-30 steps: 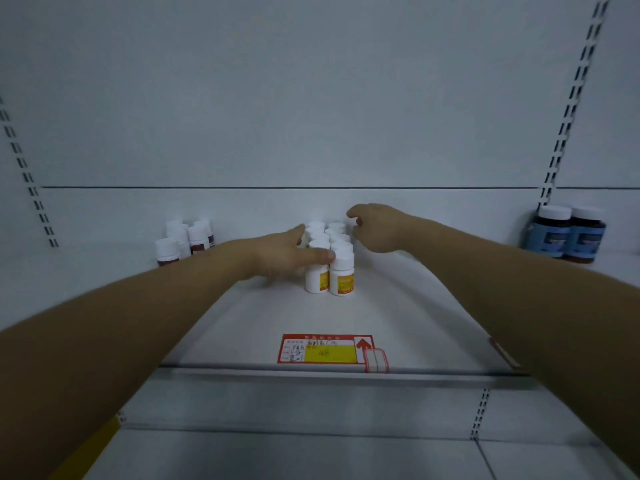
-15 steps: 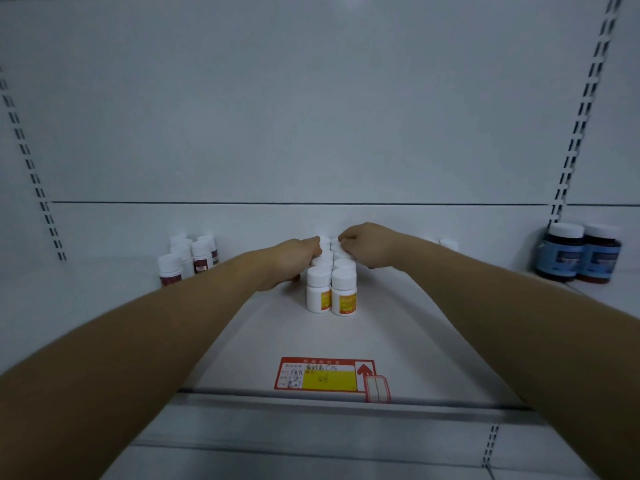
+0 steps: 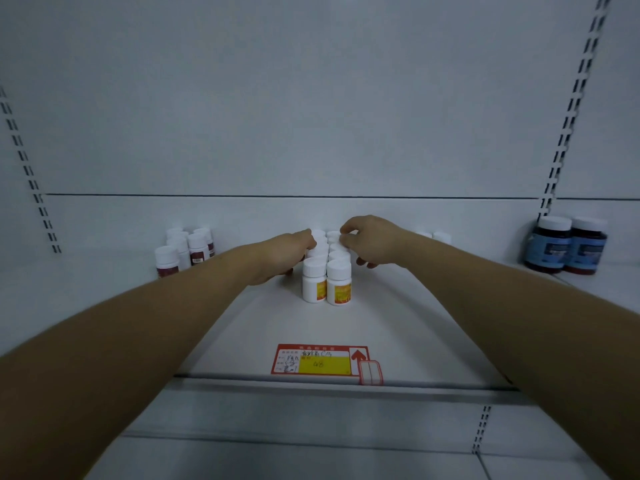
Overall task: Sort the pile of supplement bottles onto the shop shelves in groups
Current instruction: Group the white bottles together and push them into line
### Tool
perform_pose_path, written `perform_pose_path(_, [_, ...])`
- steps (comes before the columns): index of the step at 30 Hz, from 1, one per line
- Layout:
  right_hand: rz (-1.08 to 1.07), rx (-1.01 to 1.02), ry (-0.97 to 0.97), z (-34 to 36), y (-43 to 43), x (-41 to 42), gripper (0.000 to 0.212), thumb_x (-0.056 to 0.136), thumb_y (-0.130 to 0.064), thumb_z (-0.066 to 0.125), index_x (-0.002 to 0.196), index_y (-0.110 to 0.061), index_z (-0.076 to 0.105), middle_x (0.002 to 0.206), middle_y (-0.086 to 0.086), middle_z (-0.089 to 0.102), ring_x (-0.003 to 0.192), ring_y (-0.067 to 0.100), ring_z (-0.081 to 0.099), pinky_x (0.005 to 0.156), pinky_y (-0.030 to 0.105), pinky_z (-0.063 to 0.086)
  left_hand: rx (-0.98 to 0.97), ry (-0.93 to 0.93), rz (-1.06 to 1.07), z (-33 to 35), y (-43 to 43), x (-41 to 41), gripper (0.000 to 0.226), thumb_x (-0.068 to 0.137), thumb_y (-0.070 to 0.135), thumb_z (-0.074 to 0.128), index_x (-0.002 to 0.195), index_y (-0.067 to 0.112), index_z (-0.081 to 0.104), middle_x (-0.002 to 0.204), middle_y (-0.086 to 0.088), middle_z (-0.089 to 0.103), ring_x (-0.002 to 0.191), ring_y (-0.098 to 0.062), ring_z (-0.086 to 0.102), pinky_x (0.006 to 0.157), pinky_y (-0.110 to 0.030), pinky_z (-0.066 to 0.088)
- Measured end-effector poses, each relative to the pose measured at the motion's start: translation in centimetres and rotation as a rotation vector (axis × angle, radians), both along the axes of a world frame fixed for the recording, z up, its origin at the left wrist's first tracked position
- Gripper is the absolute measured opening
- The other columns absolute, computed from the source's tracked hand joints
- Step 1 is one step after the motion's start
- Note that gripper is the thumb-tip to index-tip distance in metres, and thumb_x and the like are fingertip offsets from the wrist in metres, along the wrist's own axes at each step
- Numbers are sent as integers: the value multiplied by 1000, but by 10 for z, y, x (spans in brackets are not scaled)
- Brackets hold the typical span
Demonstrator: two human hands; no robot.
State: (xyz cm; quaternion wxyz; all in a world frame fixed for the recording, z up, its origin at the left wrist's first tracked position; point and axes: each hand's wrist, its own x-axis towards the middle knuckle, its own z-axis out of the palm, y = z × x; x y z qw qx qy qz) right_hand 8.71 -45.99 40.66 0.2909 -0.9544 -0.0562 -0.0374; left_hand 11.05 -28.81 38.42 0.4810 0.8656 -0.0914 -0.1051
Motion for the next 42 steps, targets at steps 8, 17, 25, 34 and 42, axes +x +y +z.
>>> perform_pose_path(8, [-6,99,23,-3,0,-5,34,101,-24,40,130,-9,50,114,12,62,89,25,67,78,35,58,-1,-1,-23,4,7,-15,45,100,35,37,141,16,41,140,1,48,118,-15,50,101,-33,42])
perform_pose_path(17, [-24,198,-3,-7,5,-9,28,101,-24,45,119,-6,55,99,11,64,77,25,69,76,33,59,-54,18,-14,4,1,-35,42,102,25,34,141,13,37,136,-8,49,116,-23,51,95,-32,44])
perform_pose_path(25, [46,-31,-82,3,-7,-27,34,95,-39,52,125,-21,53,101,2,63,81,17,67,74,32,56,192,-62,-167,12,12,-56,52,98,25,43,148,22,27,148,-1,36,126,-18,41,101,-29,37])
perform_pose_path(34, [80,-70,-89,-3,-4,-33,25,98,-34,49,115,-19,58,102,5,66,83,18,68,77,36,57,147,-89,-69,6,11,-55,41,102,29,34,142,20,38,138,-7,47,119,-24,50,105,-42,42])
perform_pose_path(42, [145,-105,-148,-2,-7,-46,29,99,-37,43,120,-25,59,112,-4,63,85,13,66,83,33,52,451,-234,-156,6,18,-69,56,88,25,62,140,21,41,132,2,55,112,-18,53,99,-32,41])
